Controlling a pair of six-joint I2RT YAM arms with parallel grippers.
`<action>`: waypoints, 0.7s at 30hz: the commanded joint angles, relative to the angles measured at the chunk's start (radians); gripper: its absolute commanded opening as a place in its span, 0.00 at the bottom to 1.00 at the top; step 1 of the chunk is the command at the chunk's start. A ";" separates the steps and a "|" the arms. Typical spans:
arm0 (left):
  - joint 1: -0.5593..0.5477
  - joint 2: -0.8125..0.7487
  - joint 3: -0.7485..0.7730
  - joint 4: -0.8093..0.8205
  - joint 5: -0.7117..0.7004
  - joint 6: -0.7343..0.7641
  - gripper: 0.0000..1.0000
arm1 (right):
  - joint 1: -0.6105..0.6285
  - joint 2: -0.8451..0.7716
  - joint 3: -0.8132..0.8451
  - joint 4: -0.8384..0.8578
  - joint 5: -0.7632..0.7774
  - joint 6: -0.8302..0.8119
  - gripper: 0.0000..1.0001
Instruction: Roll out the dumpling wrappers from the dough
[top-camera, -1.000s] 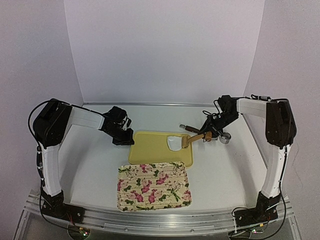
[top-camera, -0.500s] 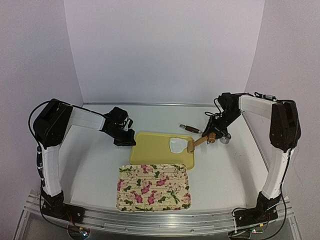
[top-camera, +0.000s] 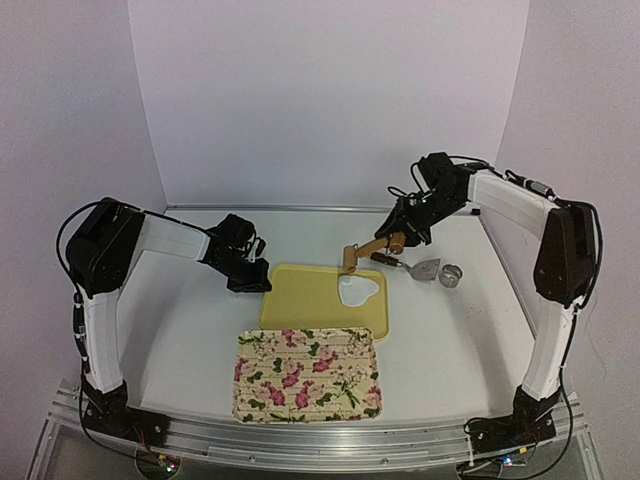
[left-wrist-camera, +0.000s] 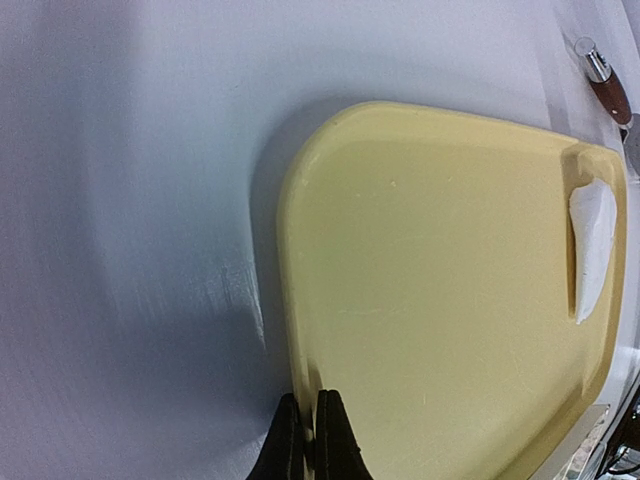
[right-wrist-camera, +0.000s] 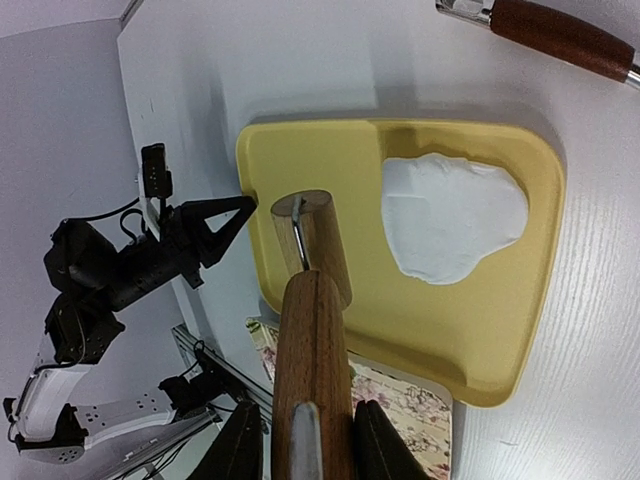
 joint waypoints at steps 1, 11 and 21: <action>-0.004 -0.009 -0.033 -0.078 -0.015 0.010 0.00 | 0.014 0.059 0.024 0.076 -0.022 0.041 0.00; -0.004 -0.005 -0.032 -0.077 -0.022 0.009 0.00 | 0.017 0.094 -0.116 0.095 0.076 0.056 0.00; -0.004 0.002 -0.040 -0.089 -0.046 -0.004 0.00 | 0.003 0.067 -0.252 0.100 0.079 0.061 0.00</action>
